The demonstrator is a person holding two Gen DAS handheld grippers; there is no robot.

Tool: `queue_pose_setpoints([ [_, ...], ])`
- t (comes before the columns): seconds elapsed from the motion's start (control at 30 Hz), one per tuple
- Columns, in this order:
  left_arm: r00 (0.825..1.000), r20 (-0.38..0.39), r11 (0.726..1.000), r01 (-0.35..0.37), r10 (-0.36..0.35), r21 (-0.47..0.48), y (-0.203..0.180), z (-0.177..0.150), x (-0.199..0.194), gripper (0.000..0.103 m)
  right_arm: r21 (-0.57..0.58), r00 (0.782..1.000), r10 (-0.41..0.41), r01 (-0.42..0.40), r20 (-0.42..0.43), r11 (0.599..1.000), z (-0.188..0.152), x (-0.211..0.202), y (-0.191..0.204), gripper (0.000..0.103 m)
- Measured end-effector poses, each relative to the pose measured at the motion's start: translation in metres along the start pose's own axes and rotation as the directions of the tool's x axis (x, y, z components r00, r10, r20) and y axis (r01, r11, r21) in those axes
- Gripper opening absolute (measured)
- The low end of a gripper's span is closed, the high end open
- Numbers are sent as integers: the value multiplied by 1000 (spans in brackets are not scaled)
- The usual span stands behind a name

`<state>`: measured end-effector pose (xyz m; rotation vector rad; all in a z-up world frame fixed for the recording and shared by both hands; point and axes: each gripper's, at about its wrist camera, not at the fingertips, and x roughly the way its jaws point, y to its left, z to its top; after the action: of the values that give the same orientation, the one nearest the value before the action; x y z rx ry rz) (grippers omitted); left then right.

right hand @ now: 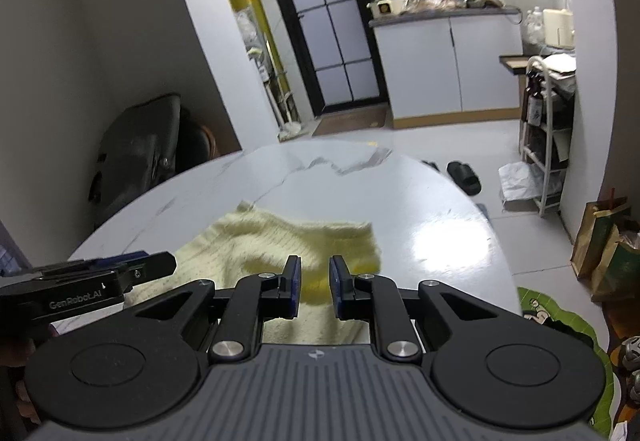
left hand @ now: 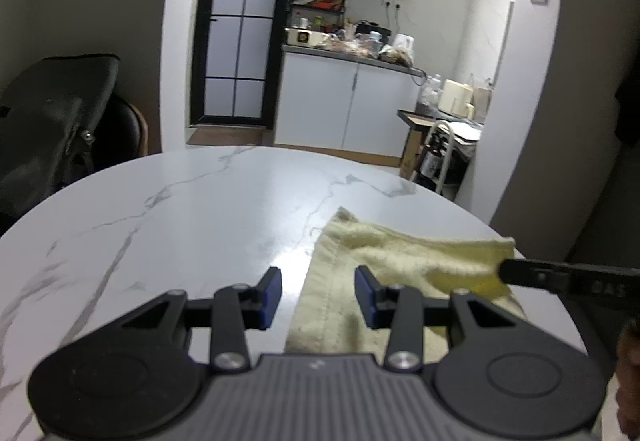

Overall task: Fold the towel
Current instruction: 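Lower the towel end onto the towel and open both tools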

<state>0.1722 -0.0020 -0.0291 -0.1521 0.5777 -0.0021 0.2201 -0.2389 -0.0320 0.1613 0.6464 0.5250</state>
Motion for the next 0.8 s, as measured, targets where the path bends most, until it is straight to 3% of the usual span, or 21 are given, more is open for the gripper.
queue_pose_setpoints([
  [0.3, 998, 0, 994, 67, -67, 84, -9, -1, 3, 43, -24, 999, -23, 22, -47, 999, 5, 22, 1, 18],
  [0.6, 983, -10, 971, 183, -183, 157, -27, -6, 10, 43, -28, 997, -57, 56, -55, 998, 9, 35, -2, 18],
  [0.8, 989, -67, 976, 145, -135, 164, -30, -15, 21, 43, -39, 996, -60, 57, -60, 998, 6, 32, 3, 19],
])
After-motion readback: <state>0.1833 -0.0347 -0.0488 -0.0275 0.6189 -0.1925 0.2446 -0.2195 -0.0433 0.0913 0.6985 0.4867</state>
